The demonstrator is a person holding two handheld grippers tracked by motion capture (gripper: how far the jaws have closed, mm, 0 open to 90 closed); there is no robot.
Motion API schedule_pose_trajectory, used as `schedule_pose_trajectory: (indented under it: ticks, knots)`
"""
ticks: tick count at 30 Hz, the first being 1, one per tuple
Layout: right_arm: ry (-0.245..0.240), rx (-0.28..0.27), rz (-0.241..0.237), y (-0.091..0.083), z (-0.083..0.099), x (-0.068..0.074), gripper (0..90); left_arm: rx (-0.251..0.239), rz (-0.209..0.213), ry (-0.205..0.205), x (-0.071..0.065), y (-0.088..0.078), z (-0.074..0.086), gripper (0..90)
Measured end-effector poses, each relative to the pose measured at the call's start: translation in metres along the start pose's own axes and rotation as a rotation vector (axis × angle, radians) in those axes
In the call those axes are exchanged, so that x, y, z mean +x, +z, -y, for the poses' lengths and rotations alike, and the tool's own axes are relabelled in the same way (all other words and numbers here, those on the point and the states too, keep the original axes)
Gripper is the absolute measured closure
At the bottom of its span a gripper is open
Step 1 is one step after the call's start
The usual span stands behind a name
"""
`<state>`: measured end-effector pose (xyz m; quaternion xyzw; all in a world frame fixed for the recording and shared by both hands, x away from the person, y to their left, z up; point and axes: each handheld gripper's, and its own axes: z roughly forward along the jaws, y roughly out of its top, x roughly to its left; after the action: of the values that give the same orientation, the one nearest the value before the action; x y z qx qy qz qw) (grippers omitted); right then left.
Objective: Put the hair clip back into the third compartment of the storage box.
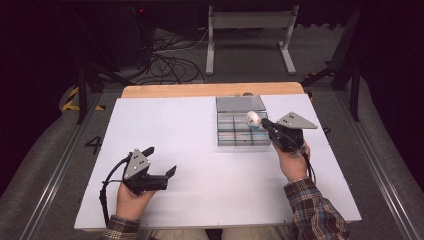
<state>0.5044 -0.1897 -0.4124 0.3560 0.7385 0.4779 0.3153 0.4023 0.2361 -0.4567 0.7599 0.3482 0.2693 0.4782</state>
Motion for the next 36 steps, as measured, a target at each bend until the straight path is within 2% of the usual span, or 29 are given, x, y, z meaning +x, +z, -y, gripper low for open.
schedule_pose_trajectory:
  ticks: [3, 7, 8, 17, 19, 24, 27, 30, 36]
  knots:
    - [0.001, 0.018, 0.034, 0.007, 0.000, -0.005, 88.9, -0.002, -0.009, 0.006, 0.002, -0.001, 0.000, 4.6]
    - [-0.010, 0.038, 0.065, 0.014, 0.001, -0.009, 88.9, -0.008, -0.016, -0.011, 0.005, -0.003, 0.001, 4.7]
    - [-0.022, 0.053, 0.086, 0.020, 0.001, -0.010, 88.9, -0.009, -0.020, -0.011, 0.006, -0.004, 0.002, 4.7]
    - [-0.065, 0.107, 0.146, 0.037, 0.006, -0.015, 88.8, -0.015, -0.019, -0.018, 0.007, -0.003, 0.002, 5.0]
    - [-0.078, 0.135, 0.164, 0.041, 0.009, -0.018, 88.7, -0.016, -0.019, -0.023, 0.007, -0.003, 0.003, 4.9]
    - [-0.094, 0.161, 0.183, 0.045, 0.014, -0.021, 88.7, -0.019, -0.016, -0.033, 0.007, -0.002, 0.003, 5.1]
    - [-0.110, 0.178, 0.191, 0.049, 0.016, -0.022, 88.5, -0.010, -0.015, -0.020, 0.007, -0.002, 0.003, 5.1]
    - [-0.156, 0.194, 0.215, 0.054, 0.020, -0.021, 88.5, -0.012, -0.012, -0.032, 0.006, -0.001, 0.003, 5.1]
    - [-0.204, 0.200, 0.233, 0.057, 0.020, -0.019, 88.6, -0.013, -0.017, -0.027, 0.008, -0.002, 0.004, 5.1]
